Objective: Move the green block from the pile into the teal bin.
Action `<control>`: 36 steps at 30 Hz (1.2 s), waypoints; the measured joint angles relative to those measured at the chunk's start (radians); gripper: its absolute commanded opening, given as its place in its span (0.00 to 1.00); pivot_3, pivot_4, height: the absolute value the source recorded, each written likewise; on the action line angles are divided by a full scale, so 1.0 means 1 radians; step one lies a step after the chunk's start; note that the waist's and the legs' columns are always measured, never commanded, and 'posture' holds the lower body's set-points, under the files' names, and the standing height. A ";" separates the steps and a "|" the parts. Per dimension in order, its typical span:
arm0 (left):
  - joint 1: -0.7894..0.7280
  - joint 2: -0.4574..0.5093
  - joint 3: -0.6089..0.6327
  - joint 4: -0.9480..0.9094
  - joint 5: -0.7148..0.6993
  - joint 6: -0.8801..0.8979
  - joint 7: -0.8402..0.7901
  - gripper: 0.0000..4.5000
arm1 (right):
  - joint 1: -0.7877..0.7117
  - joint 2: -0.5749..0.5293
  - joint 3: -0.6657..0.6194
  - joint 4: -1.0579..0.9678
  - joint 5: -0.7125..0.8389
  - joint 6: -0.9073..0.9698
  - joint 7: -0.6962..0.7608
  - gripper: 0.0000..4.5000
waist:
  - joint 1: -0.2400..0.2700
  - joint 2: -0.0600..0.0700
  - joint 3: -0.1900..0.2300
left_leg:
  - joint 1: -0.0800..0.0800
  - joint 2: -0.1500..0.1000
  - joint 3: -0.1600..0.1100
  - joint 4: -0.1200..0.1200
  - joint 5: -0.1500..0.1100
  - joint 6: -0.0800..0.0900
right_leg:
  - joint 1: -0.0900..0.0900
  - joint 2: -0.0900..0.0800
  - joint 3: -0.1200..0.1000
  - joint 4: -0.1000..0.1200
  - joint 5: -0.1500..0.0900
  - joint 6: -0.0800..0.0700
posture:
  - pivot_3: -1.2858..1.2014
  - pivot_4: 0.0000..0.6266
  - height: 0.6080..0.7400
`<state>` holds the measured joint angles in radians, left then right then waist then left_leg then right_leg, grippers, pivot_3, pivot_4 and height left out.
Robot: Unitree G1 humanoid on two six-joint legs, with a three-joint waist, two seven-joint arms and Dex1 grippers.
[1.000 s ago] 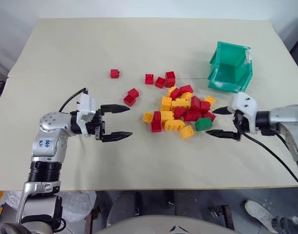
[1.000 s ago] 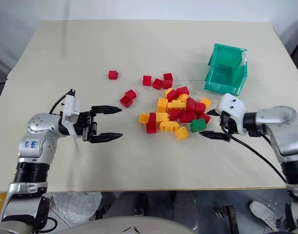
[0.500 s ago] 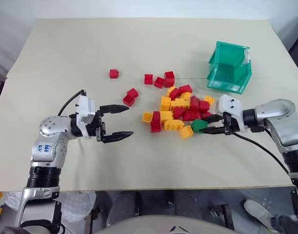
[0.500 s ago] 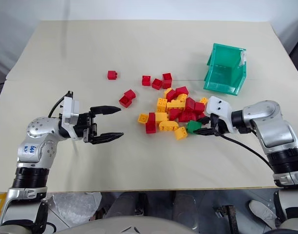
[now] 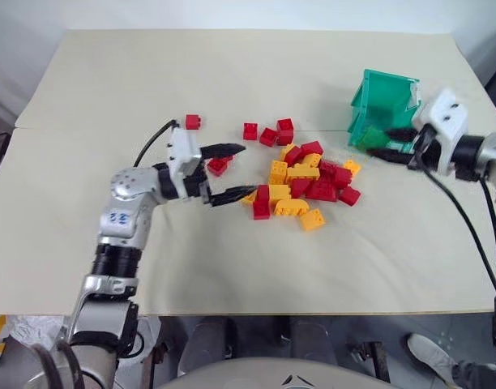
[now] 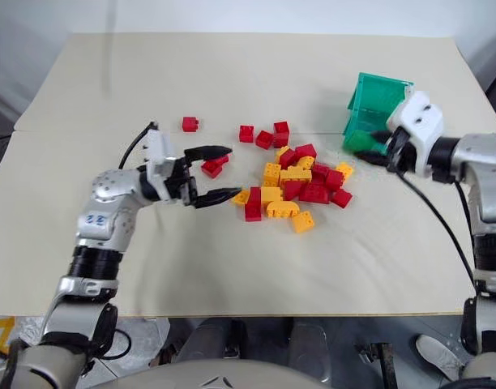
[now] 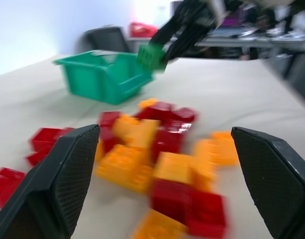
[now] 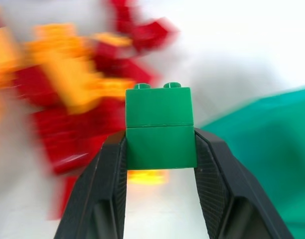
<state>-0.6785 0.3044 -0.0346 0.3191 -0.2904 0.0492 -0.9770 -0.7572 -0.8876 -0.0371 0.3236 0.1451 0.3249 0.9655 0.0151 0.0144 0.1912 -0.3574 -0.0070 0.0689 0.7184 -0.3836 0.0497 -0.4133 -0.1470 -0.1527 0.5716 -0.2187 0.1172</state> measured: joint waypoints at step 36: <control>0.256 0.336 0.204 -0.085 -0.097 0.134 -0.096 1.00 | 0.508 -0.040 -0.238 -0.130 0.183 -0.216 0.251 0.99 | -0.012 0.001 0.000 | -0.010 0.000 0.002 0.002 0.003 0.000 | -0.011 0.000 0.002 0.003 0.002 0.001 | 0.52 0.24 1.00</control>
<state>-0.4224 0.6404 0.1691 0.2345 -0.3878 0.1829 -1.0732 -0.2497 -0.9273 -0.2751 0.1940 0.3276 0.1087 1.2170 0.0030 0.0151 0.1911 -0.3673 -0.0068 0.0708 0.7199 -0.3808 0.0501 -0.4240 -0.1470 -0.1510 0.5743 -0.2165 0.1187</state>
